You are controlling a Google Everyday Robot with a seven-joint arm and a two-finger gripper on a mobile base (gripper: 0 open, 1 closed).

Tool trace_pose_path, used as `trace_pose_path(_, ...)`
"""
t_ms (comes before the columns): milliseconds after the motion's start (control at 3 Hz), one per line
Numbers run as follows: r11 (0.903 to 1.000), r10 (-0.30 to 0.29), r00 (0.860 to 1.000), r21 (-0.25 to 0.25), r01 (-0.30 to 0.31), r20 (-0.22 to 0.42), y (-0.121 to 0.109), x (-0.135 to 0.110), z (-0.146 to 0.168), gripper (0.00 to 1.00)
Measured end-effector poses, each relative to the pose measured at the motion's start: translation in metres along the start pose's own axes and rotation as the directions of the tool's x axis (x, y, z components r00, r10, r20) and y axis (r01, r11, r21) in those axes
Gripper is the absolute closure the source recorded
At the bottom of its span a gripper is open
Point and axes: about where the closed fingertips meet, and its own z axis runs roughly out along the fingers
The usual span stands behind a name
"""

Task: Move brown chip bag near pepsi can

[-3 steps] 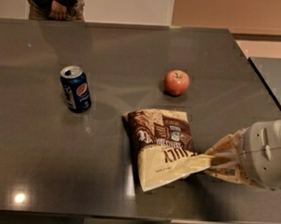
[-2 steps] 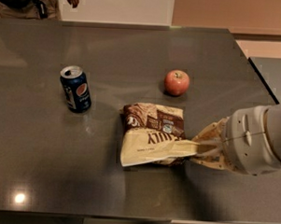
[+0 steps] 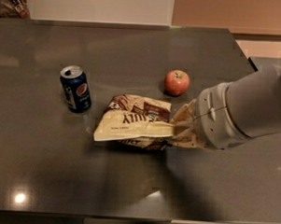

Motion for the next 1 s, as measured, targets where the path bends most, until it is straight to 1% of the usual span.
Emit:
trace_pose_path(333,0.9995,-0.032,0.999,-0.006,0.032,0.003,-0.014,-0.012,0.010,1.00)
trace_pose_path(667,0.9987,-0.050,0.999,-0.006,0.050,0.002,-0.026,-0.018,0.018,1.00)
trace_pose_path(1000,0.9986,-0.052,0.999,-0.008,0.052,-0.007,-0.035,-0.018,0.026,0.83)
